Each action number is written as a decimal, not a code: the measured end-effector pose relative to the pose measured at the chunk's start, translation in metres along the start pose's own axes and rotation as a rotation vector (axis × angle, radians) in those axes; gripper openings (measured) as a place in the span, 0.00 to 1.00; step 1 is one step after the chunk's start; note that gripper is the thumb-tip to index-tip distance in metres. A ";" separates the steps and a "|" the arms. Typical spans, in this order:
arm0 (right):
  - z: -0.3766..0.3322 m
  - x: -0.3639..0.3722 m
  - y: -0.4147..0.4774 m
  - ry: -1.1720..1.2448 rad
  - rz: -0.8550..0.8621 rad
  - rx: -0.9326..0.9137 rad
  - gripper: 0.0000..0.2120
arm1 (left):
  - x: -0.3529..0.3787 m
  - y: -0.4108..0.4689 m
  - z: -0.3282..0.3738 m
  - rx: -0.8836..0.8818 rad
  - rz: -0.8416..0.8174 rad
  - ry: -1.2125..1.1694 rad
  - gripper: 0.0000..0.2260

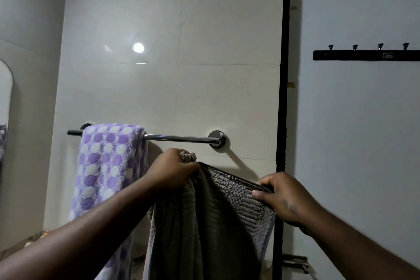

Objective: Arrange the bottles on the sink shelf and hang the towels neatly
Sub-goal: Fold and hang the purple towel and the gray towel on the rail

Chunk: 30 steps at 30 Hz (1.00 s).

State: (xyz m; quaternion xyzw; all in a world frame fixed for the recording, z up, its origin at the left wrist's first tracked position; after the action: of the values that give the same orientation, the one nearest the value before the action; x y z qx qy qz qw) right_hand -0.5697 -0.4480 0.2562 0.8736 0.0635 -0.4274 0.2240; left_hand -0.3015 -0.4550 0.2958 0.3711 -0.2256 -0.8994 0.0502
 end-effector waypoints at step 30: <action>-0.052 0.089 0.013 1.283 -0.461 -0.231 0.09 | 0.057 0.000 0.030 0.062 -0.111 -0.251 0.19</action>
State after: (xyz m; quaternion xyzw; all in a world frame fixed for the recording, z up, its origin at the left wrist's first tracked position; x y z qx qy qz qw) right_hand -0.4723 -0.4430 0.2192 0.8884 0.4128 0.1468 0.1370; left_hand -0.3636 -0.4587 0.2774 0.2691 -0.2369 -0.9327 -0.0398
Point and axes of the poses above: each hand's wrist, its own y-axis towards the middle knuckle, its own x-axis out of the palm, z = x × y, the point moved 9 cm from there along y, towards the middle knuckle, and after that the axes turned 13 degrees about -z, right-handed, at the moved point
